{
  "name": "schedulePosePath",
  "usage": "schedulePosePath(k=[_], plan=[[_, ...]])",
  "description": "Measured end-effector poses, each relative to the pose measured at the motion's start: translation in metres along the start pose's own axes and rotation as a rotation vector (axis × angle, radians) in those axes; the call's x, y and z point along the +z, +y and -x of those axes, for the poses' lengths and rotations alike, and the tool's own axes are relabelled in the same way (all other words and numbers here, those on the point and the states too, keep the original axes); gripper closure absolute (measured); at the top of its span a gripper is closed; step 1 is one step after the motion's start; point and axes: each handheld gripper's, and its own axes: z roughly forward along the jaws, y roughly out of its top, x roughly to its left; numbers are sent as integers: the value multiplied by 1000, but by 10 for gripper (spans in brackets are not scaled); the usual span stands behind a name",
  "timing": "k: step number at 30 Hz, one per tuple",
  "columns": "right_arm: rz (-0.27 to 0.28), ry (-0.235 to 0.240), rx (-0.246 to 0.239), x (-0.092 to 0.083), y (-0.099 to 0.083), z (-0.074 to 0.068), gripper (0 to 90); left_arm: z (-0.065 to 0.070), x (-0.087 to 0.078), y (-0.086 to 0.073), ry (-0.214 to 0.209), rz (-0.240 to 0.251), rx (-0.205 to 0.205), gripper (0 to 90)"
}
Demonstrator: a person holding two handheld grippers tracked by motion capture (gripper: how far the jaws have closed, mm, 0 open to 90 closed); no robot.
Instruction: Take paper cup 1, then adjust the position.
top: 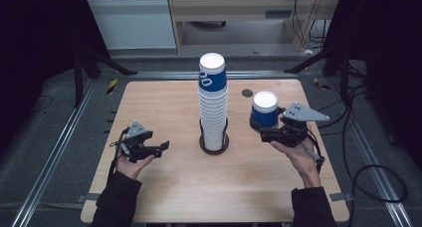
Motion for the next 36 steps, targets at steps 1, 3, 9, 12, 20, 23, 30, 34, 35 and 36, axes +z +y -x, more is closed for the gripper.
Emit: schedulePosePath(k=[1,3,9,12,20,23,30,34,35,36], plan=[[-9,3,-7,1,-3,0,208,1,0,0,-2,1,2,207],[-26,-1,-16,2,-9,-1,208,4,-1,1,-8,2,8,207],[-40,22,-15,2,-22,-3,207,10,-1,3,-29,2,25,205],[-53,35,-21,3,-26,-6,207,13,-1,4,-45,7,25,205],[-98,55,-60,8,-35,-14,205,23,-4,8,-75,16,42,205],[-112,71,-67,10,-41,-19,205,28,-2,8,-93,8,54,205],[-152,109,-103,18,-46,-26,205,35,-2,11,-118,1,67,203],[-154,130,-114,19,-47,-29,206,38,-3,13,-136,3,73,203],[-155,137,-118,20,-47,-30,206,40,-4,13,-142,6,75,205],[-155,143,-125,21,-48,-32,206,41,-4,14,-144,6,77,205]])
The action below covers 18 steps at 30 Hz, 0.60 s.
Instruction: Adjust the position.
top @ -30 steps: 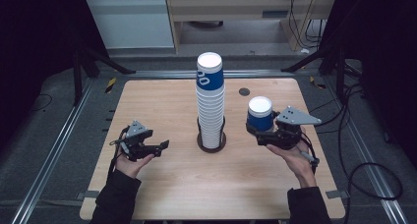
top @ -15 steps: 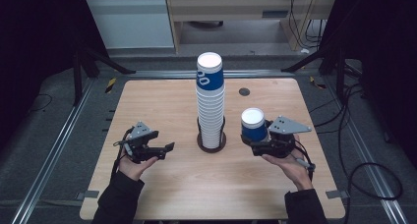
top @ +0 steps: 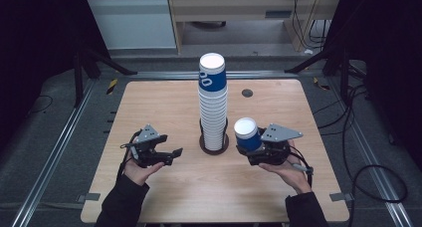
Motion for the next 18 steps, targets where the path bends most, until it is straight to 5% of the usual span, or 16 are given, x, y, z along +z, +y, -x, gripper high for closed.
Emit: schedulePosePath(k=[18], plan=[[-46,97,-72,27,1,-26,207,29,-3,14,-114,35,42,202]])
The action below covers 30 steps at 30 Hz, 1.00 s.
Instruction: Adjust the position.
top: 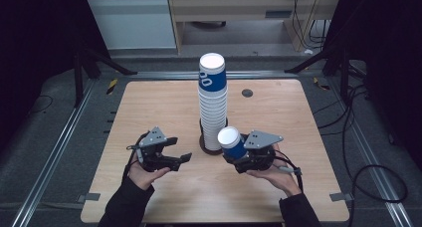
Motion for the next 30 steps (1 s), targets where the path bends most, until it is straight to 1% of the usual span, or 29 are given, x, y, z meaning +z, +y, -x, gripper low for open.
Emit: schedulePosePath(k=[3,8,10,17,19,20,23,24,29,30], plan=[[-6,12,-5,4,1,-3,207,5,1,2,-13,0,12,199],[-12,35,-10,11,1,-7,207,7,0,4,-39,12,10,199],[-18,45,-16,15,2,-9,207,8,0,4,-51,13,17,199],[-31,89,-33,27,3,-16,208,12,4,4,-73,3,31,192],[-34,96,-35,30,3,-17,207,13,4,4,-73,4,33,194],[-45,102,-41,35,3,-19,208,14,4,5,-82,5,39,196],[-56,110,-43,38,2,-20,208,15,4,5,-89,6,42,196],[-67,117,-50,42,2,-23,207,16,6,6,-101,6,40,196],[-79,130,-57,49,1,-27,208,20,9,7,-120,3,47,194],[-86,135,-66,53,1,-29,207,22,11,7,-127,0,50,193]])
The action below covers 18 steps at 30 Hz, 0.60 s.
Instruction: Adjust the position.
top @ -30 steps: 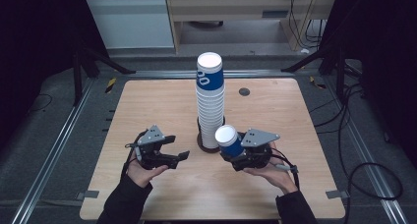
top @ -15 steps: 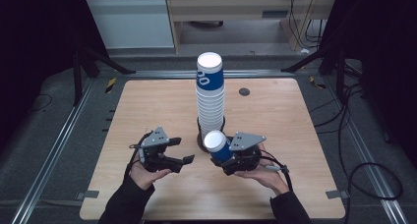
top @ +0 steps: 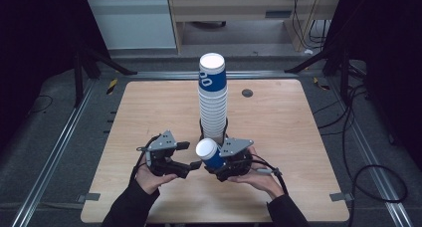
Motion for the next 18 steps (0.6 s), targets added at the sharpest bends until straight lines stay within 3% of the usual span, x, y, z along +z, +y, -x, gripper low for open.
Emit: schedulePosePath(k=[18], plan=[[-18,42,-41,18,4,-14,208,5,15,2,-28,-41,5,196]])
